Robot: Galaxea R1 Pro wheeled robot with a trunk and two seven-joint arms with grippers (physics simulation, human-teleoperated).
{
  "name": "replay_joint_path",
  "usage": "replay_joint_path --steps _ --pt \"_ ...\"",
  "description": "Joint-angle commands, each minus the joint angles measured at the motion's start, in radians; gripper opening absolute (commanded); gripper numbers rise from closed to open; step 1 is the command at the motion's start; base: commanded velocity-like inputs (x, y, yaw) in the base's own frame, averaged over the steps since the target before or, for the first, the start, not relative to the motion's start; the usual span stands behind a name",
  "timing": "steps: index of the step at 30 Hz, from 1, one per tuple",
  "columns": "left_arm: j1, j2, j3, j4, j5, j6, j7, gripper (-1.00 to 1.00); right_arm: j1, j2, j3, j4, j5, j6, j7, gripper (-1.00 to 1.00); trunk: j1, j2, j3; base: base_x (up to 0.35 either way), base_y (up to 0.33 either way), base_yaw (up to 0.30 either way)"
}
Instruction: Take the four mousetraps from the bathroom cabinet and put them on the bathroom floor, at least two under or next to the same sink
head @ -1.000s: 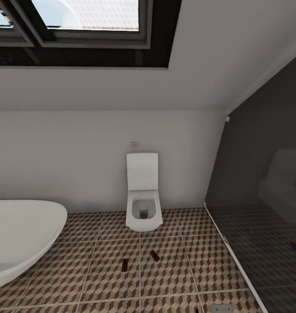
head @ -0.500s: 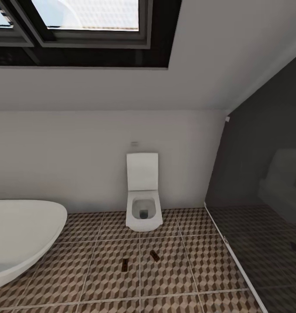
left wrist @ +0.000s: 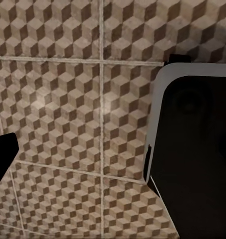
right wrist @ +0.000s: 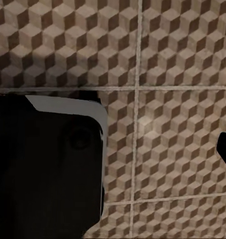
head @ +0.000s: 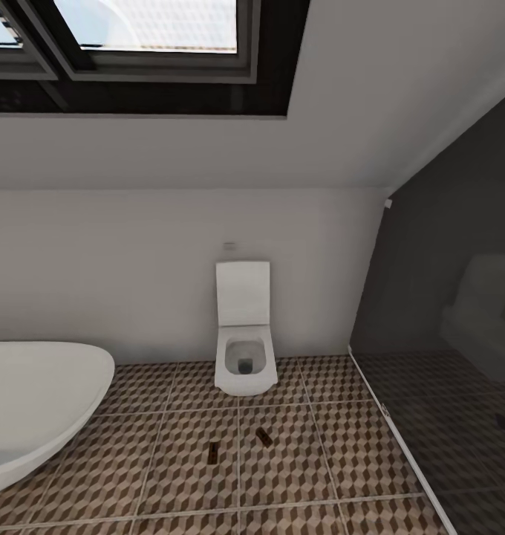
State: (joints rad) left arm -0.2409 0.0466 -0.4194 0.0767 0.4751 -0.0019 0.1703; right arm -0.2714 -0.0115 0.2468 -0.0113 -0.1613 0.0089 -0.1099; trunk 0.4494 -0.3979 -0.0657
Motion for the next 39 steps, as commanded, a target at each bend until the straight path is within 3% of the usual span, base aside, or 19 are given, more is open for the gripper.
replay_joint_path --steps 1,13,18,23,27,39 --pt "0.001 0.0 -0.009 0.002 0.008 0.0 0.001 1.0 0.008 0.001 0.009 -0.001 -0.01 0.004 0.0 1.0 0.001 -0.002 -0.002 0.0 0.0 0.0" --pt "0.01 0.007 -0.009 0.002 0.009 0.0 0.001 1.0 0.147 0.001 0.008 -0.001 -0.012 0.013 0.031 1.0 0.001 -0.002 -0.002 0.0 0.0 0.0" --pt "0.012 0.008 -0.009 0.002 0.008 0.0 0.001 1.0 0.178 -0.001 0.008 -0.001 -0.049 0.013 0.033 1.0 0.001 -0.002 -0.002 0.0 0.0 0.0" --pt "0.012 0.009 -0.009 0.002 0.009 0.0 0.001 1.0 0.188 -0.004 0.008 -0.001 -0.107 0.013 0.032 1.0 0.001 -0.002 -0.002 0.0 0.0 0.0" --pt "0.012 0.008 -0.008 0.002 0.009 0.0 0.0 1.0 0.19 -0.012 0.008 -0.002 -0.13 0.013 0.028 1.0 0.001 -0.002 -0.002 0.0 0.0 0.0" --pt "0.012 0.002 -0.008 0.001 0.01 0.0 0.0 1.0 0.192 -0.018 0.006 -0.009 -0.143 0.01 0.023 1.0 0.001 -0.002 -0.002 0.0 0.0 0.0"
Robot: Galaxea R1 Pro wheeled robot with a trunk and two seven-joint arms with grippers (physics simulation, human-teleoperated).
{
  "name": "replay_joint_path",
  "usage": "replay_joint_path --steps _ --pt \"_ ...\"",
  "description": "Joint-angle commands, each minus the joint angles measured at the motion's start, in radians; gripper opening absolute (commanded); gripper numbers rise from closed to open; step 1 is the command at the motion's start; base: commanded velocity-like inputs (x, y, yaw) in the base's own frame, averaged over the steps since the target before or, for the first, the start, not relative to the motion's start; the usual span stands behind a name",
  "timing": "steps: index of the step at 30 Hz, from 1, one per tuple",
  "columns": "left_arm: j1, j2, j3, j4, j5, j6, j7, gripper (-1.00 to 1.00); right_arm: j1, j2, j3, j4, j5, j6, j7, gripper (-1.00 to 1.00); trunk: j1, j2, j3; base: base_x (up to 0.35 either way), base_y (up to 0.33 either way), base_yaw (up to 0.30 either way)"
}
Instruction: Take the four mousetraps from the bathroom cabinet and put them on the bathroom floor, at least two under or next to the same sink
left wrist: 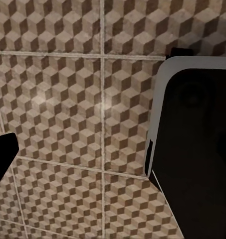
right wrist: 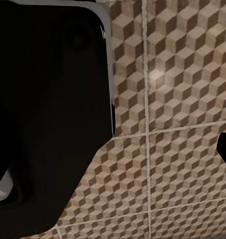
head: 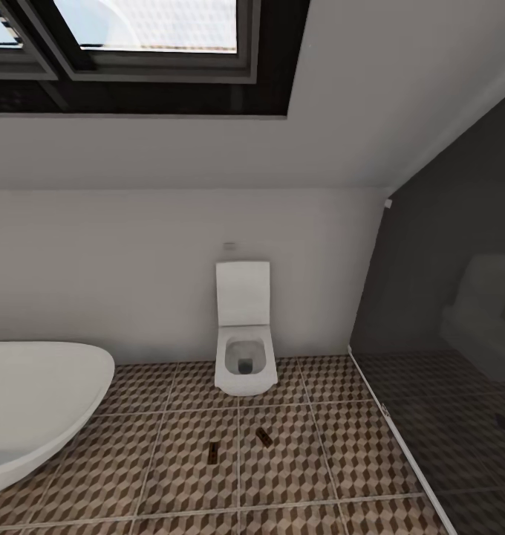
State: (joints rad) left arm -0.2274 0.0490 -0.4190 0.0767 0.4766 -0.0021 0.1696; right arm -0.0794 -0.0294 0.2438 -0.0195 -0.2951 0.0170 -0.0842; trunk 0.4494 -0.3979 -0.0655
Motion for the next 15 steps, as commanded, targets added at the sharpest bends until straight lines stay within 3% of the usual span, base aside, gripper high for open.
replay_joint_path --steps 1,7,15 --pt "-0.001 -0.001 -0.009 0.001 0.008 0.0 0.001 1.0 0.0 0.0 0.008 -0.002 -0.009 0.001 -0.003 1.0 0.001 -0.002 -0.002 0.0 0.0 0.0" --pt "0.009 -0.008 -0.008 0.002 0.008 0.002 0.001 1.0 0.0 -0.001 0.007 -0.003 -0.01 -0.001 -0.003 1.0 0.001 -0.002 -0.002 0.0 0.0 0.0" --pt "0.068 -0.015 -0.007 0.003 0.008 0.002 -0.004 1.0 0.0 -0.002 0.006 -0.004 -0.011 -0.002 -0.003 1.0 0.001 -0.002 -0.002 0.0 0.0 0.0"
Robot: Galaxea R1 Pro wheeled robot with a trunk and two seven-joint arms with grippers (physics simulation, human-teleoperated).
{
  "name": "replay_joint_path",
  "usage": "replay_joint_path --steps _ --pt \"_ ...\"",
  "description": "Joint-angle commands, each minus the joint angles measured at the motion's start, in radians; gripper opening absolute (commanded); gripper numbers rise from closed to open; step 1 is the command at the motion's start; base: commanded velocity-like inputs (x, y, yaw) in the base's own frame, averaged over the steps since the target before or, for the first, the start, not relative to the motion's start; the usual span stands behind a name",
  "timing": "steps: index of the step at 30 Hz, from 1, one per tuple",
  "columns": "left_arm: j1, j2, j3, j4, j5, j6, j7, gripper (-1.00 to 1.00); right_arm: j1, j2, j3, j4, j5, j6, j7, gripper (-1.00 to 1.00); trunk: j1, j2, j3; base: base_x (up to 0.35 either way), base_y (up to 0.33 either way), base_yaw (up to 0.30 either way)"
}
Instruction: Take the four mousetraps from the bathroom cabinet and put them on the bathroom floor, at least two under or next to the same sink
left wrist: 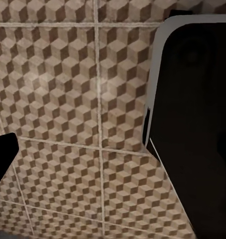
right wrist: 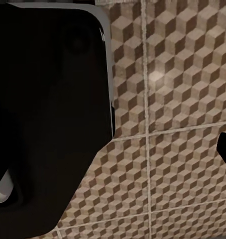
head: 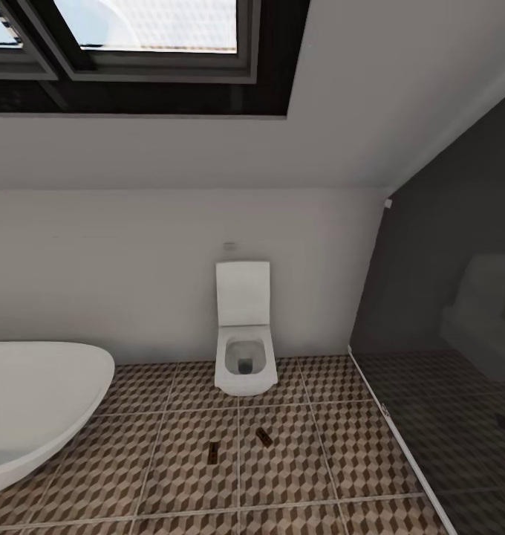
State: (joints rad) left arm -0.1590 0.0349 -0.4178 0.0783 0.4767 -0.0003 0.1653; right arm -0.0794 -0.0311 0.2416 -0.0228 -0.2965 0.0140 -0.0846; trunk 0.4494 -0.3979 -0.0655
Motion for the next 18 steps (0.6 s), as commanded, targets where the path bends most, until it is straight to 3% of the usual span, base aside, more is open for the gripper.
replay_joint_path --steps 1,18 --pt "0.013 -0.003 -0.009 0.001 0.008 0.0 0.0 1.0 0.0 0.0 0.009 -0.002 -0.01 0.001 -0.003 1.0 0.001 -0.002 -0.002 0.0 0.0 0.0" --pt "0.088 -0.029 -0.009 0.0 0.007 -0.003 -0.005 1.0 0.0 -0.027 0.008 -0.004 -0.011 -0.008 -0.003 1.0 0.001 -0.002 -0.002 0.0 0.0 0.0"
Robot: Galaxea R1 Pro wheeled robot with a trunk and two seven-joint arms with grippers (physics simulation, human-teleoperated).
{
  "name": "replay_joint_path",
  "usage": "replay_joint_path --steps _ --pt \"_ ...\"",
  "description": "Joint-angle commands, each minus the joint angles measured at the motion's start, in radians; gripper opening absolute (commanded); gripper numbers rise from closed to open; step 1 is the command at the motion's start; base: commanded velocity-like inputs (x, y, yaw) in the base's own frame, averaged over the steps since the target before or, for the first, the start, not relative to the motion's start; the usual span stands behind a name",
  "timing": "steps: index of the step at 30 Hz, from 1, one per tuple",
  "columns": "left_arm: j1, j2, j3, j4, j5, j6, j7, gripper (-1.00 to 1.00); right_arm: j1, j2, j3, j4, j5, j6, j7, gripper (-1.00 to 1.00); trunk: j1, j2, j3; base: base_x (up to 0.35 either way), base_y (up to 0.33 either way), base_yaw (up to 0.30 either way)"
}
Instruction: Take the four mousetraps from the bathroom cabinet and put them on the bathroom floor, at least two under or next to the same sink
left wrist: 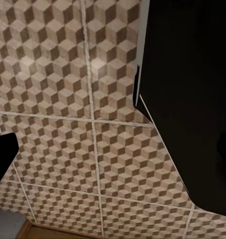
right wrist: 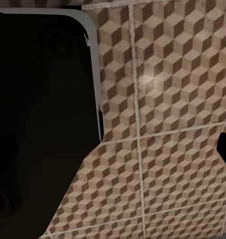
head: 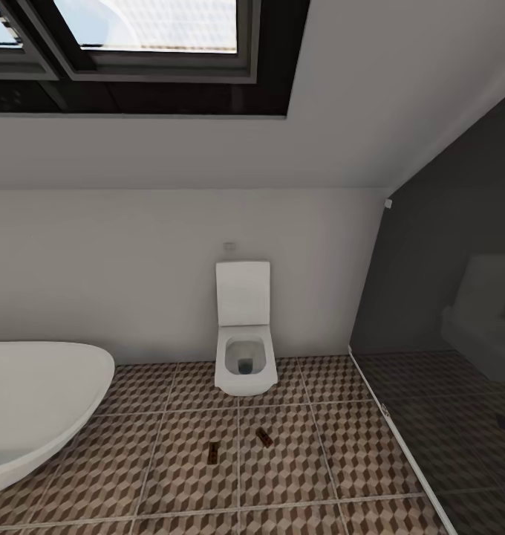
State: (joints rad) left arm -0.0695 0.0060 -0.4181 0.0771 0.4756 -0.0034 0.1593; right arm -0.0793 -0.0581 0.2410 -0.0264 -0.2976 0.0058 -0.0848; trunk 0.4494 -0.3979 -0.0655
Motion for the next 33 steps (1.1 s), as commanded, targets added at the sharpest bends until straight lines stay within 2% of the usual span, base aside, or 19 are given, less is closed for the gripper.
replay_joint_path --steps 1,7,28,33 --pt "0.0 -0.001 -0.008 0.001 0.008 -0.001 0.001 1.0 0.0 0.0 0.009 -0.001 -0.009 -0.003 -0.003 1.0 0.001 -0.002 -0.002 0.0 0.0 0.0" --pt "0.002 -0.003 -0.008 0.0 0.009 -0.004 0.003 1.0 0.0 -0.001 0.01 -0.001 -0.008 -0.027 -0.002 1.0 0.001 -0.002 -0.002 0.0 0.0 0.0" --pt "0.002 -0.002 -0.009 -0.005 0.006 -0.008 0.002 1.0 0.0 0.009 0.011 -0.002 -0.01 -0.039 0.0 1.0 0.001 -0.002 -0.002 0.0 0.0 0.0" --pt "0.002 0.004 -0.007 -0.009 0.003 -0.01 0.001 1.0 0.0 0.01 0.011 -0.003 -0.011 -0.089 0.0 1.0 0.001 -0.002 -0.002 0.0 0.0 0.0"
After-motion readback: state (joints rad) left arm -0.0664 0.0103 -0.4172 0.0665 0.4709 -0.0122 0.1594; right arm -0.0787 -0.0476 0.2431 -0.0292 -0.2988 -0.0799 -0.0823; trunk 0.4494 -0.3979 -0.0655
